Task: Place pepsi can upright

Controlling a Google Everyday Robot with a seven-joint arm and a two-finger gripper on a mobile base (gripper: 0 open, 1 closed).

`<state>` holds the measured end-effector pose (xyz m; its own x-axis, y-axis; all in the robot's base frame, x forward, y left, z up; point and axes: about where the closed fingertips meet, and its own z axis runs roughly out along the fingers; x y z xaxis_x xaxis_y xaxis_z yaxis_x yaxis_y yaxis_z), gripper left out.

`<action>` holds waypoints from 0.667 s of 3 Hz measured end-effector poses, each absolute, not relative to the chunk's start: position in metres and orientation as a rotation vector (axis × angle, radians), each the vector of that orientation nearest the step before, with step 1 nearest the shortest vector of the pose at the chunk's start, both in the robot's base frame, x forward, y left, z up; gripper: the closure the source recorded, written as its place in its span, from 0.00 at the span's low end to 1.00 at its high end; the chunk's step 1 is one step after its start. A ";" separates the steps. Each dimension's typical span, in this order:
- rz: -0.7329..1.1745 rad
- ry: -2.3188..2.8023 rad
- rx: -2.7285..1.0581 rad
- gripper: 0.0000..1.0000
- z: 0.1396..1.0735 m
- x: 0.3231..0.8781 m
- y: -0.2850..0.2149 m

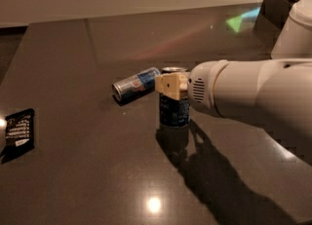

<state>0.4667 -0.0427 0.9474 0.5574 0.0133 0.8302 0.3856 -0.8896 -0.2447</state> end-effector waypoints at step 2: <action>-1.444 -0.619 -2.243 1.00 0.936 0.454 -0.043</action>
Offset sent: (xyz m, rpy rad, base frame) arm -0.0245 -0.0056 -0.0203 -0.1007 -0.3274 0.2459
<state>0.4540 -0.0426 0.9362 0.3679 0.1482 0.9180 0.5622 -0.8218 -0.0927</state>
